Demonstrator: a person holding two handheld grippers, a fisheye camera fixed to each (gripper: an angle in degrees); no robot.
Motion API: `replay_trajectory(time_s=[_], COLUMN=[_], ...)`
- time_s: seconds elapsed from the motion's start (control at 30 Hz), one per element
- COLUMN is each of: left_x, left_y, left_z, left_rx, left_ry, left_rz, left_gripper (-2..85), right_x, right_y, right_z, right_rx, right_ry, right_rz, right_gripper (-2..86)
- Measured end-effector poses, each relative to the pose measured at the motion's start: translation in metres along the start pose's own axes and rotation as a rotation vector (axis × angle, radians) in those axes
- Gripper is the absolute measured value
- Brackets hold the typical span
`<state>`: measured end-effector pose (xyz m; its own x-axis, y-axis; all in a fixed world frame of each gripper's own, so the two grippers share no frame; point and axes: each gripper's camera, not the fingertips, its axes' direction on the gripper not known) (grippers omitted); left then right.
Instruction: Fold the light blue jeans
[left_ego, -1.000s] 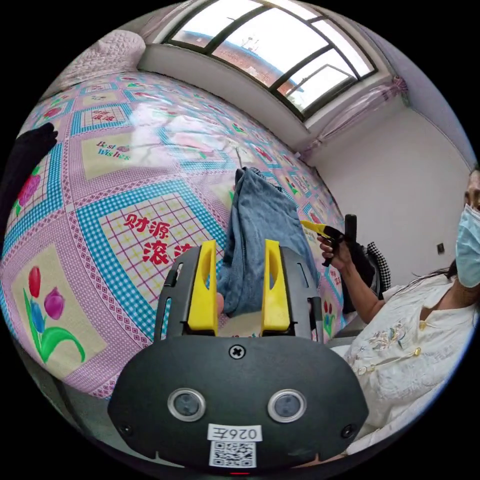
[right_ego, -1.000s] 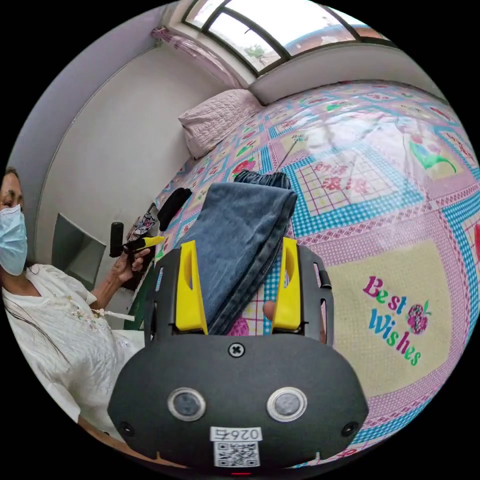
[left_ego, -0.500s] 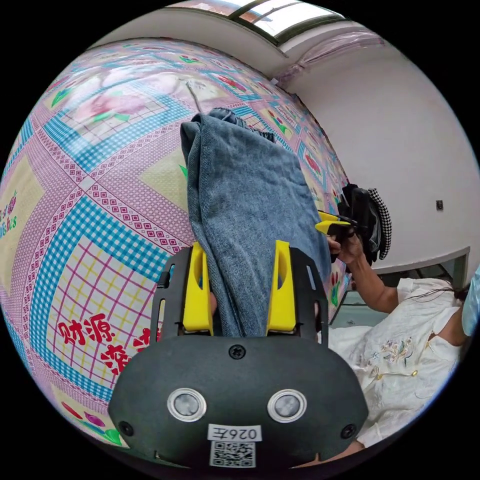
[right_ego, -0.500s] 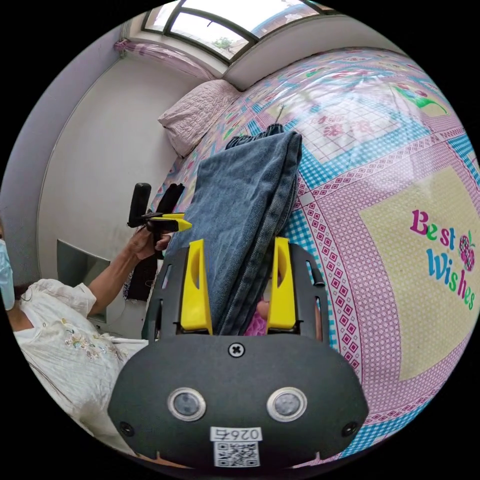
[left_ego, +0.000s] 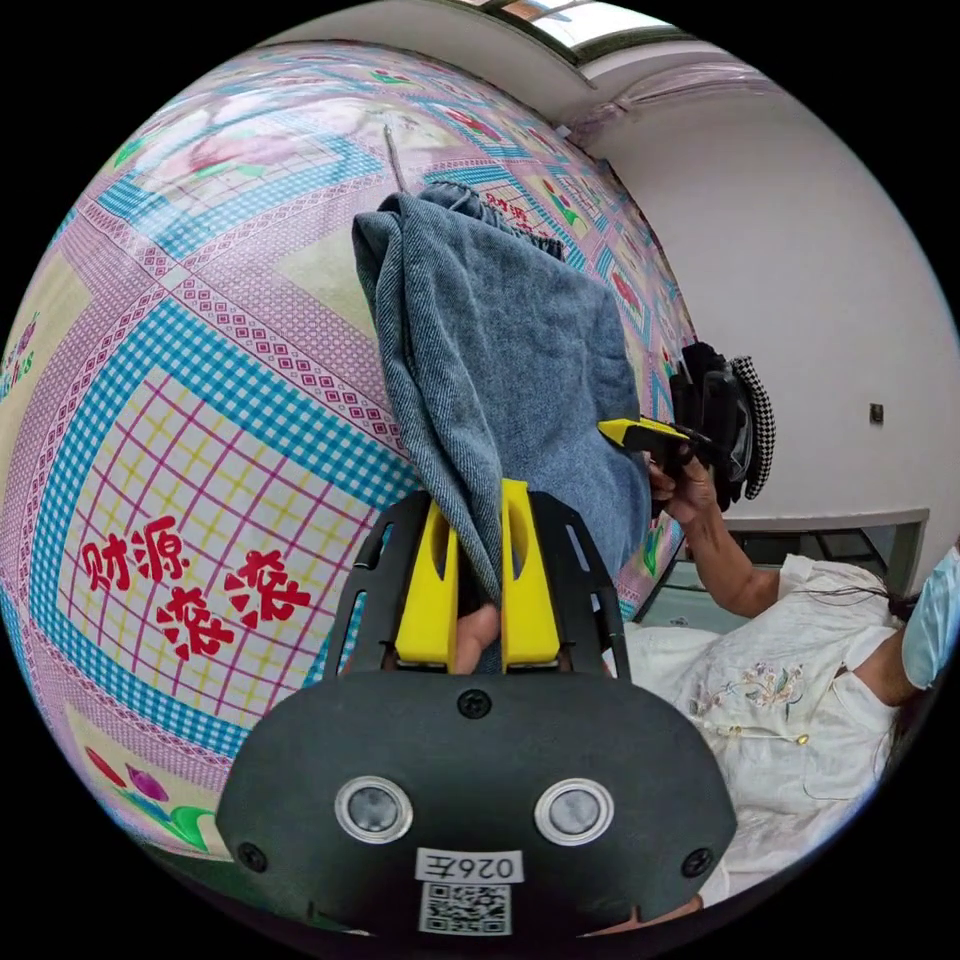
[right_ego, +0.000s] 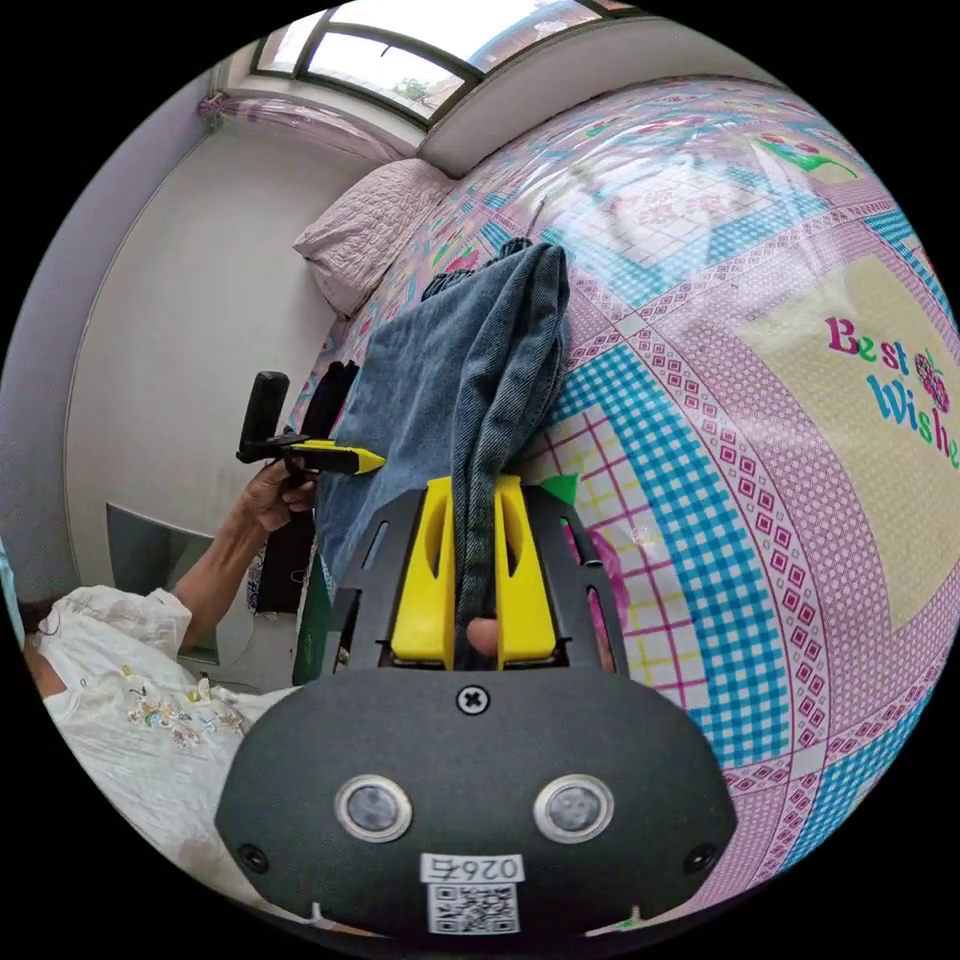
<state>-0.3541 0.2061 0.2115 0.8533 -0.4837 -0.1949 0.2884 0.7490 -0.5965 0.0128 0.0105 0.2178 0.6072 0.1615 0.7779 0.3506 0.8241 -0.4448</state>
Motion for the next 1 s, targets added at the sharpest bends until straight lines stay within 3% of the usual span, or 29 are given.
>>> replay_trajectory(time_s=[0.23, 0.47, 0.67, 0.87, 1.0], left_x=[-0.002, 0.016, 0.032, 0.057, 0.11], left_y=[0.07, 0.062, 0.033, 0.016, 0.022], left_z=[0.013, 0.015, 0.028, 0.043, 0.04], left_rx=[0.081, 0.097, 0.033, -0.032, 0.016], left_ry=[0.077, 0.002, 0.058, -0.001, -0.202], left_rz=[-0.095, -0.037, 0.004, -0.004, 0.064], left_gripper=[10.5, 12.6, 13.5, 8.4, 7.0], right_x=[0.01, 0.04, 0.035, 0.029, 0.017], right_y=[0.063, 0.064, 0.037, 0.029, 0.037], right_z=[-0.019, -0.032, -0.001, 0.007, -0.001], right_rx=[0.024, 0.058, -0.012, -0.046, -0.031], right_ry=[-0.044, -0.105, -0.177, -0.059, 0.005], right_rz=[0.035, 0.027, -0.042, -0.069, -0.108], right_gripper=[7.0, 9.0, 8.7, 4.3, 2.5])
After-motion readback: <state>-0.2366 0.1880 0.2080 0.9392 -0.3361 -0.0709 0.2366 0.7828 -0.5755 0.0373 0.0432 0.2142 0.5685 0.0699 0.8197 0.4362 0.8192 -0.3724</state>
